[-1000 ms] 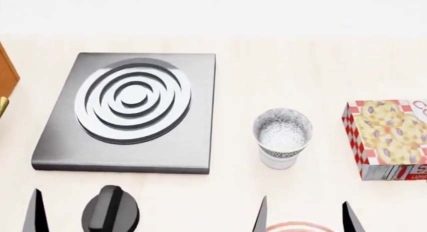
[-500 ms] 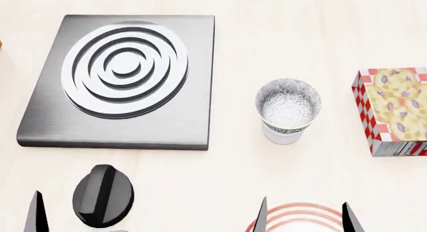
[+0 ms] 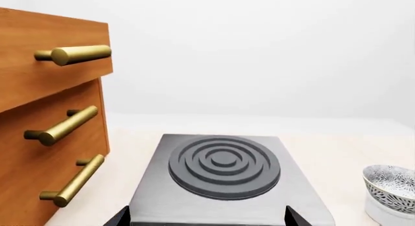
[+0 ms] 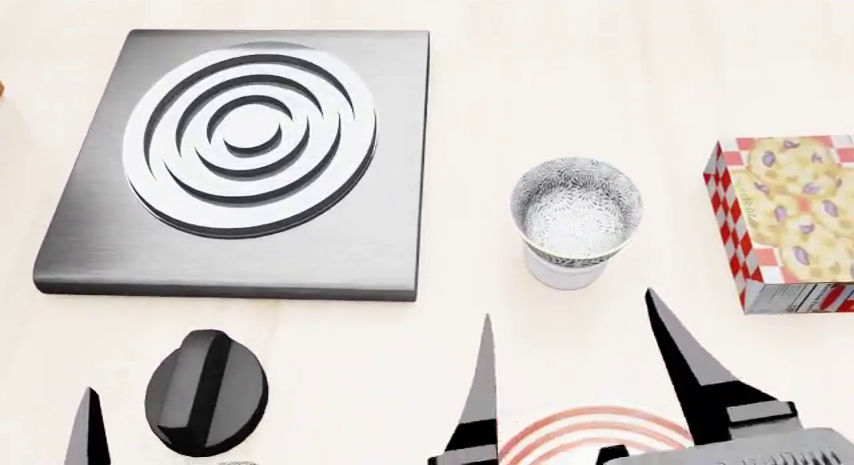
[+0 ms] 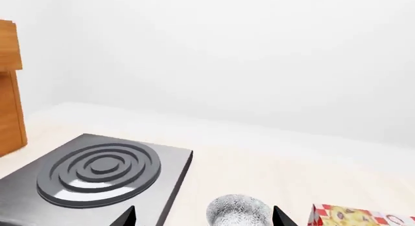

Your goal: Pick the akita bowl on the ramekin and place it on the plate.

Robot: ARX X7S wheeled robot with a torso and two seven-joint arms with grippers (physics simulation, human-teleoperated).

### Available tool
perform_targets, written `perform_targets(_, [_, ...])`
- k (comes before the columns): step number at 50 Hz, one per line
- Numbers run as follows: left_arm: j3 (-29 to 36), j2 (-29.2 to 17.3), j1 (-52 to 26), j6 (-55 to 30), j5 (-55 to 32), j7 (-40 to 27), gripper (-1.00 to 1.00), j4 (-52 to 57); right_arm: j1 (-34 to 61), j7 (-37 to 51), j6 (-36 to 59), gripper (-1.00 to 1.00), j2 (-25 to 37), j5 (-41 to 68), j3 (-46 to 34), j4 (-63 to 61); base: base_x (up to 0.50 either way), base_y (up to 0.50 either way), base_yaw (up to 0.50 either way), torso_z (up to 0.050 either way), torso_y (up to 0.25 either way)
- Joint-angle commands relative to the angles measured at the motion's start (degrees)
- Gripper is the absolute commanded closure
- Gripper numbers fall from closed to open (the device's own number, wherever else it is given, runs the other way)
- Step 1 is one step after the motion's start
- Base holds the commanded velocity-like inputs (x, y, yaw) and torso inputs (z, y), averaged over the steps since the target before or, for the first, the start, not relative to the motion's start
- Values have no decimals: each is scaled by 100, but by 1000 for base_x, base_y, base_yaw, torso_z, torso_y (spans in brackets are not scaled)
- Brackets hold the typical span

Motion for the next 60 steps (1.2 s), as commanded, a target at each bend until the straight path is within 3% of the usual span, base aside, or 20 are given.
perform_targets(1, [56,-63,-15,-39,-32,-64,-100,-25,2076,-622,1952,-100,756,523,-359,417,0,0,0,0,0])
perform_targets(6, [16,-86,-26,-38,-88,-99,-100,-15,3090,-942,2633,-100,934,467,-953,1069,0,0,0,0,0])
perform_targets(18, [-21,-122,-6,42,-195,-161,-100,-13,4336,-1615,2501,-100,1125,-116,-2284,2443,0,0,0,0,0])
perform_targets(40, [16,-222,-34,11,-231,-287,-100,29,5131,-2159,2907,-100,952,-274,-3053,3884,0,0,0,0,0])
perform_targets(60, [74,-283,-64,47,-242,-366,-100,-38,5494,-2355,2333,-100,681,-595,-3580,4966,0,0,0,0,0])
